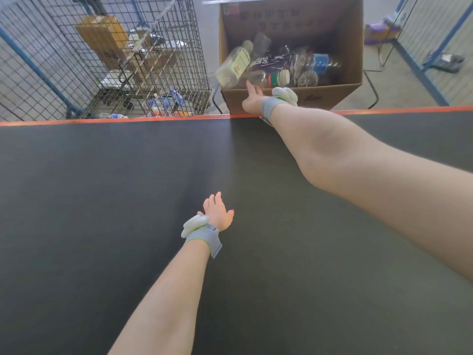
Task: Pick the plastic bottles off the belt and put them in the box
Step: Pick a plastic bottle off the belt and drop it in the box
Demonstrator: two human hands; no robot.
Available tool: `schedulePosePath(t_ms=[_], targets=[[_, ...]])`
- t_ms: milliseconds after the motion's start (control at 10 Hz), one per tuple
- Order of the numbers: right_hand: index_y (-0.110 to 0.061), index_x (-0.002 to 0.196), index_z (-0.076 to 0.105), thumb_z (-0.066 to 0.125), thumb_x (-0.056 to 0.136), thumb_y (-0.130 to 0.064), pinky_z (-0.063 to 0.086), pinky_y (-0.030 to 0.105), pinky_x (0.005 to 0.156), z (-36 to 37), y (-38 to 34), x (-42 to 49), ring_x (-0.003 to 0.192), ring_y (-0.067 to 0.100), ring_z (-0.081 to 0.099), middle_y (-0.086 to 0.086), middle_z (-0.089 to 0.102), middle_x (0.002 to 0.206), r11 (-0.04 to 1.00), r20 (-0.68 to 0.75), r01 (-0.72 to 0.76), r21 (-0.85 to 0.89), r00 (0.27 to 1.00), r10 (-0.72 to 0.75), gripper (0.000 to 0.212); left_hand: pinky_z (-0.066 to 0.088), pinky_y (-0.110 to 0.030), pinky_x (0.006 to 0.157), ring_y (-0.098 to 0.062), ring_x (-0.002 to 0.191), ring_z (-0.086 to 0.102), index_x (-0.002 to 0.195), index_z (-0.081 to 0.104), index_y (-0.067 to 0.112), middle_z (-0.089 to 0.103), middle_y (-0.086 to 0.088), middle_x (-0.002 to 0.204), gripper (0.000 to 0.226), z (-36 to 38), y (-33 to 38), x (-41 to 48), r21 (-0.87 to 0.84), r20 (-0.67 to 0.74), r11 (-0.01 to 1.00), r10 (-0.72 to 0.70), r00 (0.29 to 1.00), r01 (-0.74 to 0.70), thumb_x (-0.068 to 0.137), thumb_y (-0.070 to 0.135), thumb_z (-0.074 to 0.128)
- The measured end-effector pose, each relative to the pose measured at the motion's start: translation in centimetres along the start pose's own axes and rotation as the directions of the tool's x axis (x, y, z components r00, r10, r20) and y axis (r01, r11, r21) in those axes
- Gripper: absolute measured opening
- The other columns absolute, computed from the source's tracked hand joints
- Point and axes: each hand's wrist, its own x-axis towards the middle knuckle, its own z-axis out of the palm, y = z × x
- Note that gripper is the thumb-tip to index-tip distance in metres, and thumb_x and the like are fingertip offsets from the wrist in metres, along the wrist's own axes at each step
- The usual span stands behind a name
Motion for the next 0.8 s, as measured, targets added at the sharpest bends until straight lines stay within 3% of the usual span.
schedulePosePath(t_ms=[100, 200, 400, 500, 700, 800], targets=[[-0.022, 0.156, 0.011, 0.026, 0.103, -0.038, -0.004, 0.04, 0.119, -2.9, 1.6, -1.6, 0.149, 0.028, -0.003, 0.005, -0.001, 0.163, 0.179, 0.079, 0.067, -0.981, 0.995, 0.057, 0.057, 0.01, -0.047, 0.117, -0.026, 0.148, -0.002, 0.153, 0.002, 0.012, 0.001, -0.008, 0.16, 0.071, -0.5, 0.2, -1.8, 0.028, 0.032, 1.0, -0.003, 0.999, 0.002, 0.099, 0.034, 0.043], [-0.028, 0.156, 0.003, 0.032, 0.1, -0.05, -0.006, 0.044, 0.119, -5.1, 3.7, -5.4, 0.149, 0.027, -0.008, 0.005, -0.008, 0.162, 0.078, 0.062, 0.053, -0.996, 0.99, 0.127, 0.066, 0.006, -0.04, 0.12, -0.03, 0.148, -0.003, 0.153, 0.001, 0.009, 0.0, -0.012, 0.16, 0.073, -0.6, 0.4, -4.5, 0.049, 0.029, 0.999, 0.017, 0.999, -0.018, 0.099, 0.033, 0.044], [-0.028, 0.155, -0.001, 0.034, 0.101, -0.048, -0.002, 0.044, 0.118, -8.9, 9.3, -14.7, 0.149, 0.029, -0.008, 0.01, -0.004, 0.162, 0.011, -0.029, -0.032, -0.999, 0.977, 0.21, 0.068, 0.008, -0.041, 0.12, -0.029, 0.148, -0.001, 0.153, 0.001, 0.01, 0.002, -0.012, 0.16, 0.072, 1.1, -1.2, -10.3, 0.076, 0.042, 0.996, 0.035, 0.999, -0.038, 0.099, 0.034, 0.043], [-0.028, 0.155, -0.002, 0.04, 0.101, -0.043, 0.003, 0.043, 0.118, -11.2, 13.0, -19.8, 0.149, 0.032, -0.002, 0.011, -0.007, 0.162, 0.069, -0.007, -0.025, -0.997, 0.968, 0.251, 0.071, 0.008, -0.042, 0.12, -0.03, 0.148, -0.002, 0.153, 0.001, 0.01, 0.002, -0.012, 0.16, 0.072, 2.7, -3.0, -13.9, 0.079, 0.068, 0.996, 0.035, 0.997, -0.041, 0.099, 0.033, 0.043], [-0.035, 0.154, -0.006, 0.041, 0.096, -0.049, 0.015, 0.047, 0.118, -15.8, 22.2, -29.1, 0.148, 0.033, 0.011, 0.003, -0.003, 0.163, -0.08, -0.044, -0.014, -0.997, 0.924, 0.38, 0.076, 0.009, -0.044, 0.12, -0.032, 0.148, -0.004, 0.153, 0.002, 0.013, 0.0, -0.011, 0.16, 0.074, 6.4, -9.0, -21.7, 0.132, 0.129, 0.99, -0.06, 0.99, 0.043, 0.098, 0.034, 0.046], [-0.032, 0.155, -0.005, 0.044, 0.098, -0.044, 0.01, 0.046, 0.119, -17.1, 26.0, -32.6, 0.149, 0.031, 0.0, 0.004, -0.009, 0.162, -0.079, -0.013, 0.019, -0.997, 0.923, 0.385, 0.076, 0.008, -0.044, 0.12, -0.031, 0.148, -0.005, 0.153, 0.001, 0.013, -0.003, -0.011, 0.16, 0.074, 7.8, -11.2, -23.8, 0.13, 0.125, 0.988, -0.094, 0.988, 0.077, 0.098, 0.033, 0.046]])
